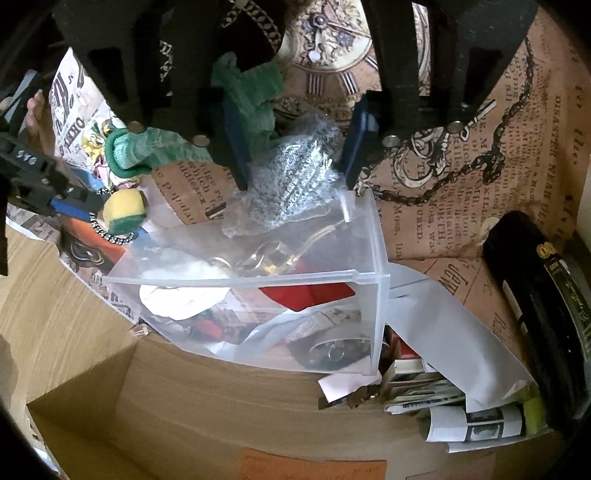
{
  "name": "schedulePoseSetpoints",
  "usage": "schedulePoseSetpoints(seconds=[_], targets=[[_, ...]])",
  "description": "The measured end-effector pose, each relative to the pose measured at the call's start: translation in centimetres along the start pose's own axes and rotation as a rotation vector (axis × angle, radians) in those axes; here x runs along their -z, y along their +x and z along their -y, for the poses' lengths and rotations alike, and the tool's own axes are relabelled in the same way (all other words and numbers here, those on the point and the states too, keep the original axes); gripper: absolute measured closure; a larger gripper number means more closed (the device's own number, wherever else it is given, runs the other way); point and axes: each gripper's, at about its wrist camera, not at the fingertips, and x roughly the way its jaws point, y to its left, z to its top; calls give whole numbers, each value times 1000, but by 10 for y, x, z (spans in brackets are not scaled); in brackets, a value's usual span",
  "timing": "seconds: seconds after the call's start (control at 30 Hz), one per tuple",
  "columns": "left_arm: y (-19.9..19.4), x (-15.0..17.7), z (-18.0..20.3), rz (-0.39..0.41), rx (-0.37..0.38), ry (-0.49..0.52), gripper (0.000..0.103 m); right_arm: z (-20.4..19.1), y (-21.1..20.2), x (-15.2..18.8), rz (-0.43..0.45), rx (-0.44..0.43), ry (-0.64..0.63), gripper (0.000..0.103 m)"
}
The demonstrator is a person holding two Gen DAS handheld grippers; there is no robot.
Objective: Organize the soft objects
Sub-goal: 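Grasp the silver steel wool with the left tool while the right tool grasps the bracelet, then lower both held items into the clear box and open both tools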
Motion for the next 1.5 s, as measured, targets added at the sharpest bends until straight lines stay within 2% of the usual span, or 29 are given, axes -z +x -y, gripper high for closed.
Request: schedulePoseSetpoints(seconds=[0.07,0.1,0.27,0.57,0.83,1.03,1.3,1.5], targets=[[-2,0,0,5,-3,4,61,0,7,1,-9,0,-4,80],[-3,0,0,8,-4,4,62,0,8,1,-6,1,-7,91],[-10,1,0,22,-8,-1,66,1,3,2,31,24,-13,96],[-44,-1,9,109,-12,22,67,-7,-25,-12,149,71,-45,96],[-76,-20,19,220,-20,48,67,-18,-51,-31,262,65,-68,96],[-86,-39,20,280,-25,44,67,-34,-63,-50,335,45,-102,96],[-76,-71,12,293,-35,27,67,-52,-49,-77,362,-12,-122,96],[-52,-90,7,251,-41,16,67,-60,-27,-94,336,-27,-135,96]])
